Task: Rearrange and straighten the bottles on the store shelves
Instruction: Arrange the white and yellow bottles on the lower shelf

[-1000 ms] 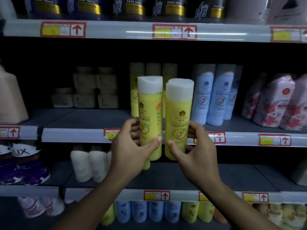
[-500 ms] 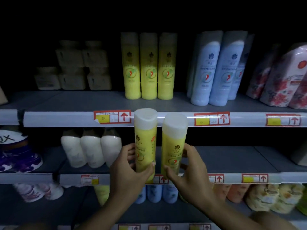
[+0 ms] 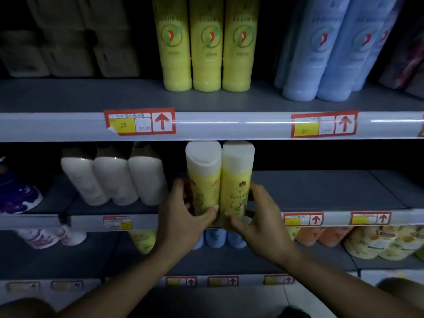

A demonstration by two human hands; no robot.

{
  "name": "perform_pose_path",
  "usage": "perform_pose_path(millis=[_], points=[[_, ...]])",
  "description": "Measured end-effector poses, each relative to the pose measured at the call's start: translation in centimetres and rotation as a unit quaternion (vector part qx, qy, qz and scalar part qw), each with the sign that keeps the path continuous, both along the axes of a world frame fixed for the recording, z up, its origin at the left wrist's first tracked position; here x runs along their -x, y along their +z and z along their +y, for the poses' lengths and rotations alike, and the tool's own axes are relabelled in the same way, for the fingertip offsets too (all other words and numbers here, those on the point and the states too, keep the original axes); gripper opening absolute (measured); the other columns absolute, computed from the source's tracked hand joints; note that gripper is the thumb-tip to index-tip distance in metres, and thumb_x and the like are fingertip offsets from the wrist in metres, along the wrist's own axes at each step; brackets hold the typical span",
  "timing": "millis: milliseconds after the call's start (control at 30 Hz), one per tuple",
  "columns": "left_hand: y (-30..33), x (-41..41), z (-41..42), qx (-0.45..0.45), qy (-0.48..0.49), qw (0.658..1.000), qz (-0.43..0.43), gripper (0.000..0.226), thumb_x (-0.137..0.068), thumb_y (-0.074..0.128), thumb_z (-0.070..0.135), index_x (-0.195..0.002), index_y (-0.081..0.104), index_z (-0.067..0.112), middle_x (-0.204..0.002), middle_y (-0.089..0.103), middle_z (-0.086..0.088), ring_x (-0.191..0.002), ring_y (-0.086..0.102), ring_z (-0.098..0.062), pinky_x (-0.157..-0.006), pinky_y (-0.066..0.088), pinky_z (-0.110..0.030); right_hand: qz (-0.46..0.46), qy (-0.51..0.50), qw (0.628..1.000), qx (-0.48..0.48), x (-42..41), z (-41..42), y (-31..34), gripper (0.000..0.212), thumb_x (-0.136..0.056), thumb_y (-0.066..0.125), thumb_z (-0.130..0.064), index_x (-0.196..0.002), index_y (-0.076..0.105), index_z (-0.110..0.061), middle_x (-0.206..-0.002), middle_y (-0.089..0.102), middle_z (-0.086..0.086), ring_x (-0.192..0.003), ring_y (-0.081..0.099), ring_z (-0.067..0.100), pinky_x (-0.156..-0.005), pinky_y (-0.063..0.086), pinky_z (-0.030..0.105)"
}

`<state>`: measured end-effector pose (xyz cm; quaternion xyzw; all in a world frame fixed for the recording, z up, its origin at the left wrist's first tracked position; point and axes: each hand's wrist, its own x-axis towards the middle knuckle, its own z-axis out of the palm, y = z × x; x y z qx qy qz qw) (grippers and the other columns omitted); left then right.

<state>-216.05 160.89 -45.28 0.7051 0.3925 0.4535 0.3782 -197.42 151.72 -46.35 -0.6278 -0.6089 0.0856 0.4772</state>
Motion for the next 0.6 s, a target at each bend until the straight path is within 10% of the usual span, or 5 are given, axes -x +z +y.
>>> perform_pose_path(millis=[600], points=[[-0.2,-5.3,4.1,-0.016,0.082,0.996,-0.009,0.055,-0.068,0.095,0.026,-0.11,0.06,0.032,-0.093,0.07,0.02,-0.083,0.069,0.008,-0.076,0.064,-0.032,0.043,-0.075,0.996,0.029,-2.5,4.9,2.1,0.059,-0.083,0.087,-0.027,-0.131,0.055,-0.018,-0.118,0.068,-0.004,-0.107,0.064,0.006,-0.08,0.048,0.006]])
